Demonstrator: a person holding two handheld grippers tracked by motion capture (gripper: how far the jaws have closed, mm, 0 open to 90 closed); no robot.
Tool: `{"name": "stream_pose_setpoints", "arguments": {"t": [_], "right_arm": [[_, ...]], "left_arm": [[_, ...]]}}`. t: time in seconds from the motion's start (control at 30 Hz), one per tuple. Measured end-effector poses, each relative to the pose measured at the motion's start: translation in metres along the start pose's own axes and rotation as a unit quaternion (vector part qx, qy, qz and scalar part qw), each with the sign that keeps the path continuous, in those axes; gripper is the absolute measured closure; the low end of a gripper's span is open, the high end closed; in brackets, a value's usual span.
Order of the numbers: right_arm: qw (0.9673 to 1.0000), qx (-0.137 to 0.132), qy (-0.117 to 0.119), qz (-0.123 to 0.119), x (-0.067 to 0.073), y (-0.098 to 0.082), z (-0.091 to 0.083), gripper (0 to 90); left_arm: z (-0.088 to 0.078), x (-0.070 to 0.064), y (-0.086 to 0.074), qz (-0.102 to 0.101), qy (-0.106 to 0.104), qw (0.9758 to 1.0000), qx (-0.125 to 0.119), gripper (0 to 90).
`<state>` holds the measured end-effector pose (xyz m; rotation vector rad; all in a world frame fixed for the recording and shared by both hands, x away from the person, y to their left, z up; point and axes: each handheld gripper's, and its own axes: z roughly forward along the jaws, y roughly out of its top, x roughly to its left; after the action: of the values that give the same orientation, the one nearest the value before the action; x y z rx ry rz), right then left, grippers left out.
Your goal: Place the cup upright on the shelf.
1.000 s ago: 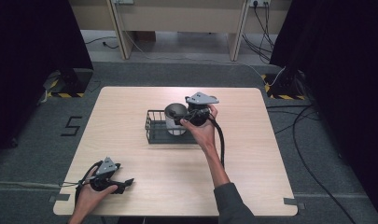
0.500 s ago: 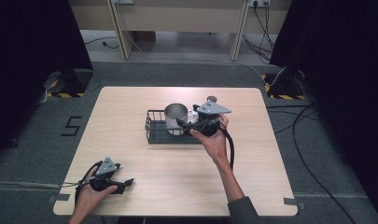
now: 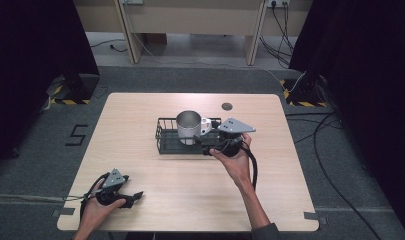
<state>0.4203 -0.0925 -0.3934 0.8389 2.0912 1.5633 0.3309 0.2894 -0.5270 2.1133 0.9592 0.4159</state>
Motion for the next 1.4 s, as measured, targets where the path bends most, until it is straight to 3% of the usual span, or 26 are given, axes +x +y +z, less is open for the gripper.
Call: {"name": "stream_pose_setpoints", "arguments": {"t": [0.4,0.9,1.4], "right_arm": [[1.0000,0.004,0.003,0.008,0.005,-0.021,-0.021,17.3],[0.9998,0.007,-0.011,0.013,0.006,-0.041,-0.042,17.0],[0.9998,0.012,-0.012,0.007,0.017,-0.067,-0.051,16.6]], "left_arm": [[0.000,0.000,0.000,0.001,0.000,1.0000,0.000,13.6],[0.000,0.000,0.000,0.001,-0.001,1.0000,0.002,13.6],[0.000,0.000,0.000,0.001,-0.002,1.0000,0.002,13.6]]}}
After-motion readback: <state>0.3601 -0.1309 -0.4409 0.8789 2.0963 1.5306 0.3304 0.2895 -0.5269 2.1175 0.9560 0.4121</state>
